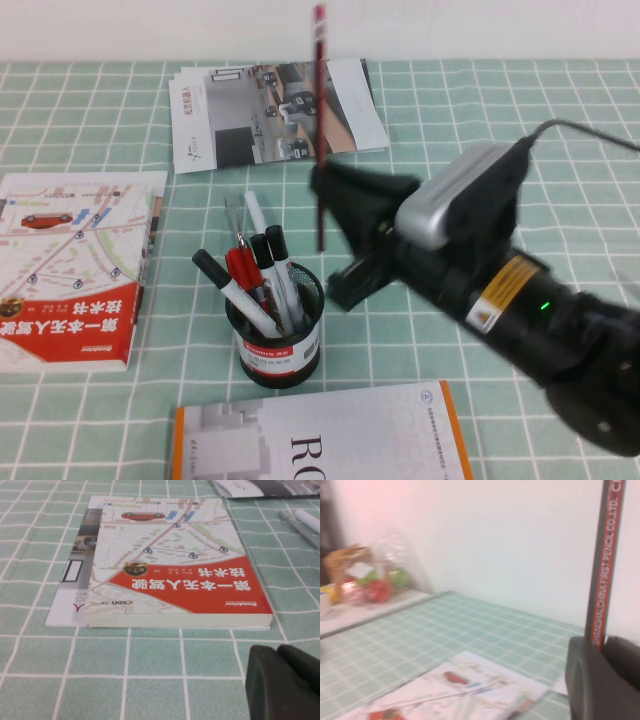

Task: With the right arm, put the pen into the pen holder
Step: Place the pen onto the pen holder

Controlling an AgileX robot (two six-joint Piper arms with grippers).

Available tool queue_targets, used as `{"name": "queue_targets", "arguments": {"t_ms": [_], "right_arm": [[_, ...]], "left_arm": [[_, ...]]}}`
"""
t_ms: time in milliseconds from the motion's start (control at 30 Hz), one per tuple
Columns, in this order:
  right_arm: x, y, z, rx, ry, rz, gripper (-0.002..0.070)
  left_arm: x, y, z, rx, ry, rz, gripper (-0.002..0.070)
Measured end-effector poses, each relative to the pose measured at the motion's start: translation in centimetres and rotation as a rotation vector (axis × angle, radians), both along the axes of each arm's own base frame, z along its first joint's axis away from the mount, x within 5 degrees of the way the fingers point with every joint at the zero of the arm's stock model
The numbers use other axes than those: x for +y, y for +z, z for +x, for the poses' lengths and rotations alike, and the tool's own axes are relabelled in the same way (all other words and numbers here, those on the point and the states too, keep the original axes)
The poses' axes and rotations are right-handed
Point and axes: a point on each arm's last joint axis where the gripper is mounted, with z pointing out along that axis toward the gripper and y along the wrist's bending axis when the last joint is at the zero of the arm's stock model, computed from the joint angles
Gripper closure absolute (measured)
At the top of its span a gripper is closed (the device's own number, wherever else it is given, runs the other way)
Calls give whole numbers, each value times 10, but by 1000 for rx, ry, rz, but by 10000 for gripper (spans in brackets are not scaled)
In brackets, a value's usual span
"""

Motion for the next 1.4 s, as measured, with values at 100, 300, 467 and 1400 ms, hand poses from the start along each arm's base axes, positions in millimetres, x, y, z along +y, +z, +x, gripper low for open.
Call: {"name": "queue_targets", "arguments": {"t_ms": [100,300,467,1400], "right_arm": [[11,-10,-3,-14,52,1,664],[23,-37,-1,0,121,-32,664],[29,-58,2,34,143,-69,664],[31,-79,4,107,145,-168,295]], "left_arm": [[0,0,0,0,0,0,679],[0,0,0,0,0,0,679],[0,0,0,0,0,0,679],[0,0,0,0,0,0,679]]}}
